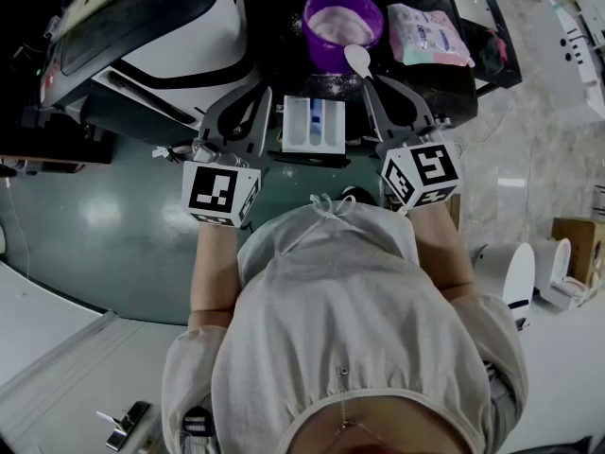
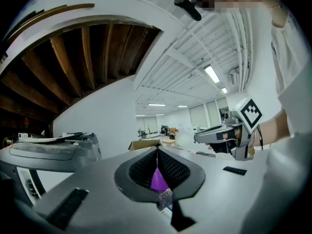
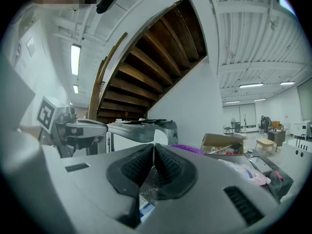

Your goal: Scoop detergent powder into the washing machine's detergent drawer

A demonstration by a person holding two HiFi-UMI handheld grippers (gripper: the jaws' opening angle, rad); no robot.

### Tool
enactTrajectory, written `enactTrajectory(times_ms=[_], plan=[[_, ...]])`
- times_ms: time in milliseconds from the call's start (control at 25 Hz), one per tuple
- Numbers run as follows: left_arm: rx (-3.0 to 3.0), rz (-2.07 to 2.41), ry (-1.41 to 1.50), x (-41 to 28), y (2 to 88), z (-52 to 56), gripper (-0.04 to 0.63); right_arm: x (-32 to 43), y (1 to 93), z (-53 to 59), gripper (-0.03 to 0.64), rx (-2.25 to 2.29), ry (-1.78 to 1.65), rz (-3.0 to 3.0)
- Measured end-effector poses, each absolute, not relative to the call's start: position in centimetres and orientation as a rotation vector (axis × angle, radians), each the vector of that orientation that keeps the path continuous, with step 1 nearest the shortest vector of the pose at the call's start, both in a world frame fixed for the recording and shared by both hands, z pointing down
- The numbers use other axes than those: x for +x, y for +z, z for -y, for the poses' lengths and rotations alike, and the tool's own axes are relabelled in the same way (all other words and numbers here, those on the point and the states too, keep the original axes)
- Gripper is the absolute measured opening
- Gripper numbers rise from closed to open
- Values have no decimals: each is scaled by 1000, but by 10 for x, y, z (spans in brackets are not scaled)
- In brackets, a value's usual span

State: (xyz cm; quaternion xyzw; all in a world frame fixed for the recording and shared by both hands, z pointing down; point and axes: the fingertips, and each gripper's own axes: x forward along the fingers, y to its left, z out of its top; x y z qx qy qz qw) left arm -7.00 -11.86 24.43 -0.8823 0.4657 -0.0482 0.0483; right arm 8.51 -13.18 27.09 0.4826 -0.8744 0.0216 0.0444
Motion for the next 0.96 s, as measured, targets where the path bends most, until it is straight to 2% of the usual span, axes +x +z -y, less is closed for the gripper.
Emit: enactTrajectory(times_ms=[960], plan=[[-2723,-1423,-146,-73,254,114,21,75,281,124,12,1463,88,2668]])
